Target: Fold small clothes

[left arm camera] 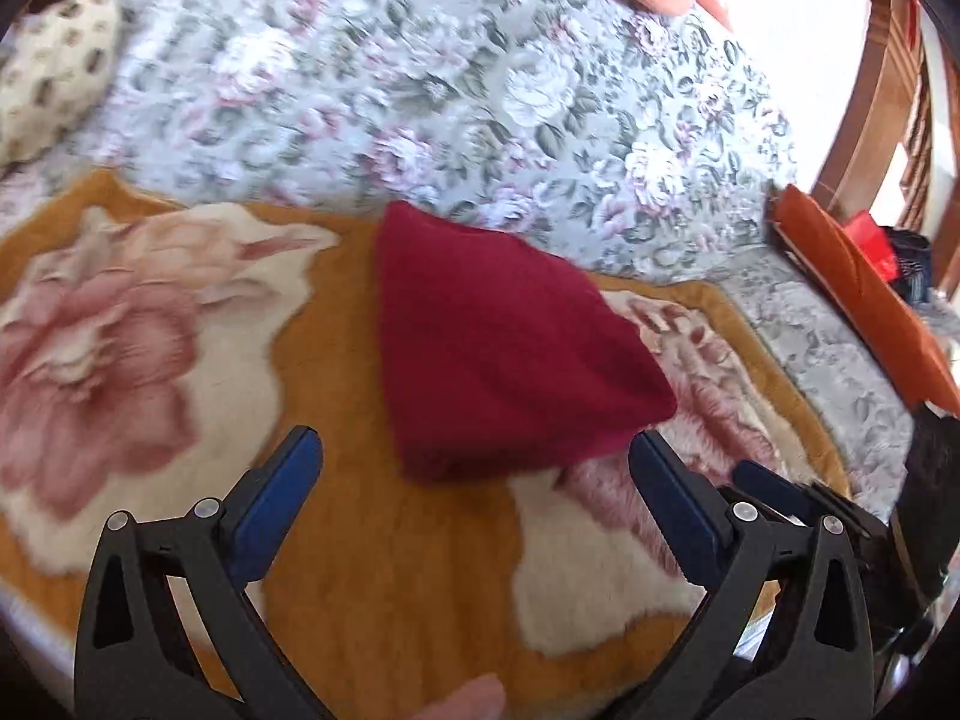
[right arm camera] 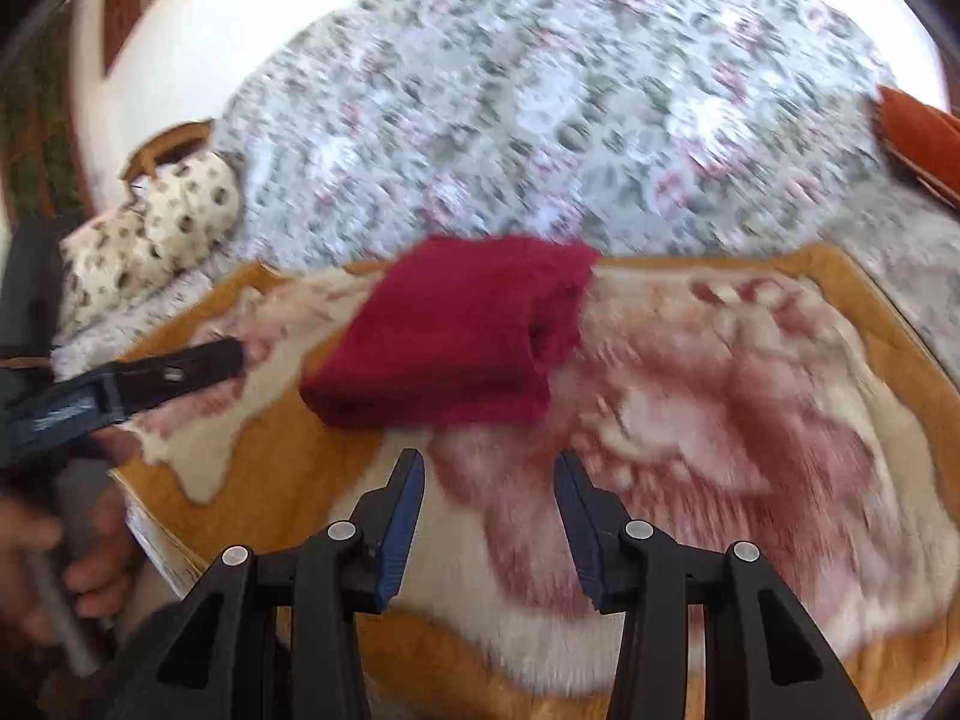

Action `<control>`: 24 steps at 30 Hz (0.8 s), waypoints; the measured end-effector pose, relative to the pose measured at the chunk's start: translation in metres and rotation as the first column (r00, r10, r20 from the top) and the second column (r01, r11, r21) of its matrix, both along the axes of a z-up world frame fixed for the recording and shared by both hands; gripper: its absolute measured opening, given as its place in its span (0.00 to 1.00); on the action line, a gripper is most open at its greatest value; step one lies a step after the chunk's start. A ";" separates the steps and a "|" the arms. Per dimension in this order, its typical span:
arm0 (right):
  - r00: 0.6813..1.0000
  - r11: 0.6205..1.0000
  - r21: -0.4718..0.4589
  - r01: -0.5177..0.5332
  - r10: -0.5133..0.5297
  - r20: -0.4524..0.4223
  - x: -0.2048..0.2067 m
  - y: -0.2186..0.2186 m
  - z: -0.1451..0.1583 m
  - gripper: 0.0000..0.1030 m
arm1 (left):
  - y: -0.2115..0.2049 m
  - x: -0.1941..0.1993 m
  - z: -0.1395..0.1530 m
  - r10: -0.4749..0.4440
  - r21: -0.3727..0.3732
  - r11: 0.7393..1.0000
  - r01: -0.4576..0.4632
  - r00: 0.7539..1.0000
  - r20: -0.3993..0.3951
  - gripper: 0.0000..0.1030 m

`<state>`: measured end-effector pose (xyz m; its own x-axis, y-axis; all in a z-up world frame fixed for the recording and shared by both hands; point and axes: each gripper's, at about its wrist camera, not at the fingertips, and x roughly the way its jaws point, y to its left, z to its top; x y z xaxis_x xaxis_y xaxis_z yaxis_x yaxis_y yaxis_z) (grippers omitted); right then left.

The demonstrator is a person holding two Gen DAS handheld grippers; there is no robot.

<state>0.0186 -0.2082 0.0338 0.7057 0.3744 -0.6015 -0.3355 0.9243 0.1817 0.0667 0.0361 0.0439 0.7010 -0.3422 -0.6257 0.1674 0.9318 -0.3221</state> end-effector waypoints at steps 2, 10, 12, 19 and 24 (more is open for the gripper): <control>0.999 0.999 0.028 -0.041 0.042 -0.020 0.021 0.001 -0.003 0.42 | 0.001 0.021 -0.016 -0.008 -0.017 1.000 0.007 0.998 -0.056 1.00; 0.961 0.837 0.519 0.176 -0.033 -0.273 0.095 -0.043 -0.054 0.47 | 0.026 0.049 -0.066 -0.003 -0.346 0.935 -0.077 0.974 -0.226 1.00; 0.940 0.818 0.539 0.202 -0.007 -0.342 0.110 -0.042 -0.068 0.47 | 0.019 0.052 -0.066 0.000 -0.311 0.948 -0.069 0.976 -0.218 1.00; 0.930 0.796 0.591 0.130 0.108 -0.350 0.131 -0.022 -0.077 0.38 | 0.022 0.064 -0.070 0.015 -0.346 0.931 -0.114 0.961 -0.276 1.00; 0.944 0.801 0.582 0.137 0.074 -0.323 0.120 -0.030 -0.080 0.22 | 0.030 0.060 -0.069 0.069 -0.308 0.935 -0.175 0.943 -0.326 0.51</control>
<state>0.1384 -0.2382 -0.0459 0.5357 0.7090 -0.4586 -0.1354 0.6082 0.7822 0.1264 0.0661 -0.0249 0.5432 -0.4893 -0.6823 -0.0969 0.7707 -0.6298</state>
